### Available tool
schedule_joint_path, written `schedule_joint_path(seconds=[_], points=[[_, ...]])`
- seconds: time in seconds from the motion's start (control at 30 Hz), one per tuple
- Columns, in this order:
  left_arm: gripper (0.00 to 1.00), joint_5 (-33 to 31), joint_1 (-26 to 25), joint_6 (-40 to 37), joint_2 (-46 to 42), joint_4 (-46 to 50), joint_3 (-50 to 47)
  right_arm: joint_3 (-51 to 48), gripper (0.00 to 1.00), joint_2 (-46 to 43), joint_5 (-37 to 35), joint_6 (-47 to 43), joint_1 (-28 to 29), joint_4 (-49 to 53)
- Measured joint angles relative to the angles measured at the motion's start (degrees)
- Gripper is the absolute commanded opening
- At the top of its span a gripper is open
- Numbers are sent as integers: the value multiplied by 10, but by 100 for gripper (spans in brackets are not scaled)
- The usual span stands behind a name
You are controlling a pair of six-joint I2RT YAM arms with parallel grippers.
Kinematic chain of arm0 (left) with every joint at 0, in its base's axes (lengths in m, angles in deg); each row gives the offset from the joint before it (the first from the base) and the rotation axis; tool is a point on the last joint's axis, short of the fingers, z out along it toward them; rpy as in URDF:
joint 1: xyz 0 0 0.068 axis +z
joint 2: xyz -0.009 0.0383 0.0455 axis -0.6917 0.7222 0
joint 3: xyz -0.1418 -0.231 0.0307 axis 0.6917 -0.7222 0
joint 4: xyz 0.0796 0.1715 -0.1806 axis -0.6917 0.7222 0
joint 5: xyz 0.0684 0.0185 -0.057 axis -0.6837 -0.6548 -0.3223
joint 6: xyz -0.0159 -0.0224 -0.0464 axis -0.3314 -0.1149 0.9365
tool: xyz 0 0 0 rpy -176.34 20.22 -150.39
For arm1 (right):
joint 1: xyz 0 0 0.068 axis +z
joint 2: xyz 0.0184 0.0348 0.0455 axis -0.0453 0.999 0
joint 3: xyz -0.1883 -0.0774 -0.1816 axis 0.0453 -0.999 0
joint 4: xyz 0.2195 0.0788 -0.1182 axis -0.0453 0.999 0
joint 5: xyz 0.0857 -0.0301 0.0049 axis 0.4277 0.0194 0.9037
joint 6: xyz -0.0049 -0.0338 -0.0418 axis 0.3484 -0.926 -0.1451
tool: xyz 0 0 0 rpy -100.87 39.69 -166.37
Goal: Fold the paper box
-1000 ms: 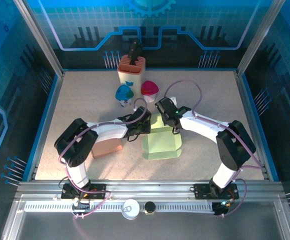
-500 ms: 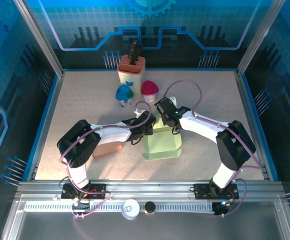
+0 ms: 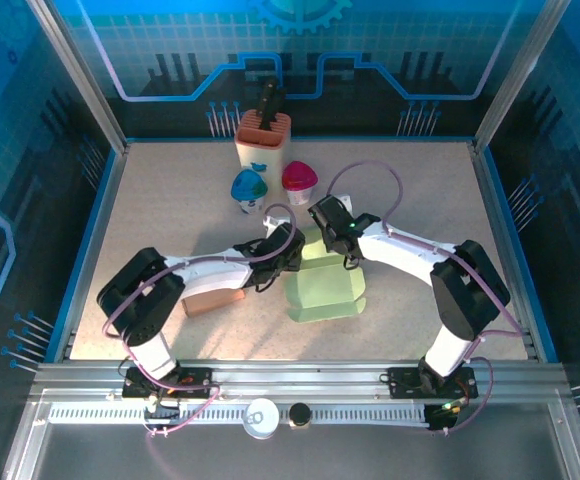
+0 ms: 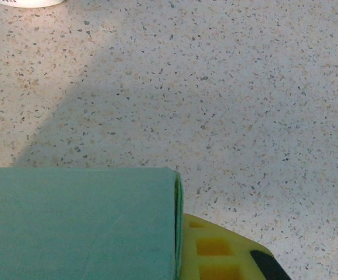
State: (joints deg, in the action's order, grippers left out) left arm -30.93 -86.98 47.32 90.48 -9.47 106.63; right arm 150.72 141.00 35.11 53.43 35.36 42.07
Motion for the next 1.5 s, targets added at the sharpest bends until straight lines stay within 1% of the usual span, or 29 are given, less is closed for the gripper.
schedule_joint_path(seconds=[0.07,0.13,0.27,0.37,0.43,0.47,0.57,0.7,0.8,0.83,0.87,0.9,1.03,1.1,1.2,1.33,1.5], points=[[40,9,8,-10,-5,-13,0,0,0,2,0,0,0,0],[36,18,16,-16,-5,-18,0,0,0,2,0,0,0,0],[24,29,30,-31,-4,-17,0,0,0,2,0,0,0,0],[18,31,30,-37,3,-16,9,0,0,2,2,0,0,0],[8,30,29,-41,9,-15,15,0,0,2,2,0,0,0],[0,27,29,-41,12,-14,17,0,0,2,2,0,0,0],[0,11,25,-38,16,-11,23,0,0,2,2,4,0,0],[0,-32,7,-31,30,0,39,0,0,2,2,10,-1,2],[0,-52,-1,-21,31,0,39,0,0,2,1,15,-1,2],[4,-55,-2,-18,32,0,39,0,0,2,1,16,-1,2],[18,-57,-3,-16,32,0,39,0,0,2,1,18,-1,2],[26,-59,-4,-13,32,0,39,0,0,2,1,20,-1,2],[42,-58,-7,-8,26,2,30,-14,0,1,12,26,-2,-7],[50,-50,-7,-4,8,4,17,-33,0,-5,16,31,-3,-20],[53,-32,-8,4,-33,5,-2,-60,0,-26,28,38,-9,-35],[54,-6,-9,18,-86,7,-9,-62,0,-35,57,50,-35,-39],[51,27,-8,56,-153,18,-38,-62,0,-35,110,87,-87,-26]])
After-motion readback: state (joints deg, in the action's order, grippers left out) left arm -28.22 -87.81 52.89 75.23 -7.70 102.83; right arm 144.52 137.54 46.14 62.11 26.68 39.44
